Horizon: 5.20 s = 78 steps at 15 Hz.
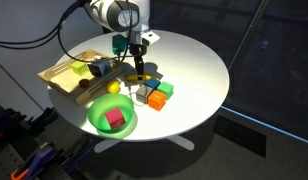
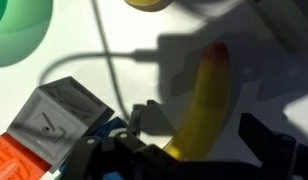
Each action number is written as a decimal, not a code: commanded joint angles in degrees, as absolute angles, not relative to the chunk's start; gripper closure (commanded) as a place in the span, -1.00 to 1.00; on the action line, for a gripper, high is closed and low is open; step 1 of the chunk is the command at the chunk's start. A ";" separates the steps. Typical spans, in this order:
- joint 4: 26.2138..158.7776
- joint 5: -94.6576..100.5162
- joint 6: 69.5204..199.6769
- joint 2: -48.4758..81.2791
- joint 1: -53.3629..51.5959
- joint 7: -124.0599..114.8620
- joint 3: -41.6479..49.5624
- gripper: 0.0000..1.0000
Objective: Pick up the banana plush toy and put it on the lime green block
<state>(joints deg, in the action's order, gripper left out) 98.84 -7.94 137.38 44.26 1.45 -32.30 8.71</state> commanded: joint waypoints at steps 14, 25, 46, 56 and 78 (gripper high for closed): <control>94.49 -8.58 136.92 48.23 1.08 -33.05 9.64 -1.00; 94.47 -6.78 134.96 47.31 -0.21 -32.55 10.55 0.71; 98.68 5.37 130.12 37.49 -5.77 -28.77 10.83 0.72; 105.94 9.52 130.21 31.18 -9.31 -21.71 7.02 0.72; 119.26 3.74 138.02 22.74 -6.43 2.70 -5.14 0.72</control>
